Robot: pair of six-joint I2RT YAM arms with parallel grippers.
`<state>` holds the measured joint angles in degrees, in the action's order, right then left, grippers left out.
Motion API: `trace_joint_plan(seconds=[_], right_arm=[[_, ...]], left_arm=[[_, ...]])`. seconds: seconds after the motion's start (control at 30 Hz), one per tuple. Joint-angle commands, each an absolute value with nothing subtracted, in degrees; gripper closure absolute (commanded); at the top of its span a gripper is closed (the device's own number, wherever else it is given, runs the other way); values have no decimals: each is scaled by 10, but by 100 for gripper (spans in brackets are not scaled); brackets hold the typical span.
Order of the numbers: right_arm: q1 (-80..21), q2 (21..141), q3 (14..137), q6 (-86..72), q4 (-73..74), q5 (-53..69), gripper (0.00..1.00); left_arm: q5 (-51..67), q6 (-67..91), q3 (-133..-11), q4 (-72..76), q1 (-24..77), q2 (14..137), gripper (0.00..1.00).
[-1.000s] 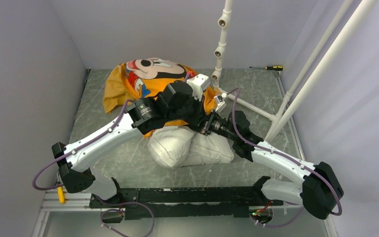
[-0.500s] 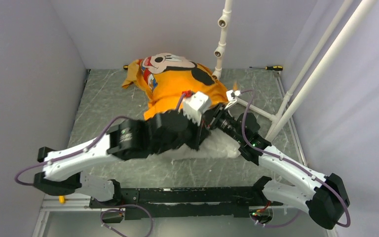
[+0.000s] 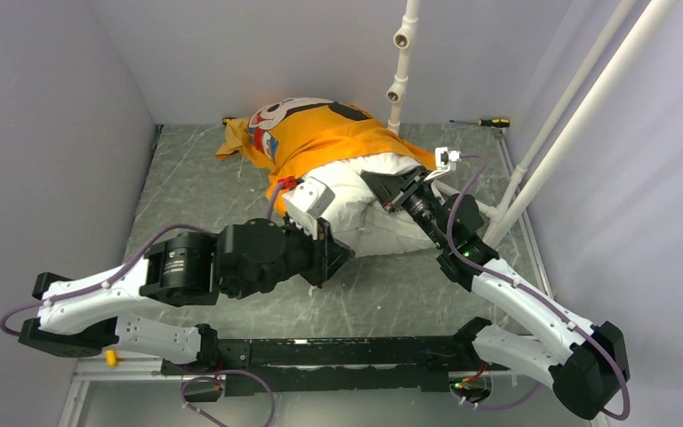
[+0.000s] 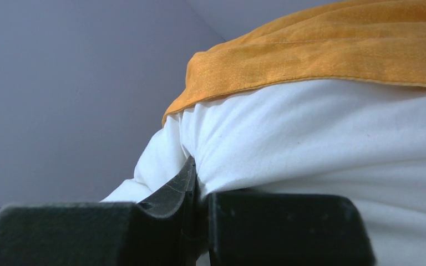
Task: Put the pillow into the pillowcase
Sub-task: Stuff the pillow into the pillowcase.
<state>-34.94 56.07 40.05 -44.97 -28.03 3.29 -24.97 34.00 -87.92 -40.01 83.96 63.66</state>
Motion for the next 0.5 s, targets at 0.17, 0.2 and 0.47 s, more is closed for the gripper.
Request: trace_joint_plan(seconds=[0.17,0.2,0.47], right_arm=[[-343,444,301,-476,-319,15,100],[-343,435,296,-476,-304,15,100],[-343,423,282,-481,-280,25,100]], left_arm=[[-222,278,-910,-498,649,678,21],[-193,259,-912,-489,613,687,20],[18,117,-1004,-446,475,827,18]])
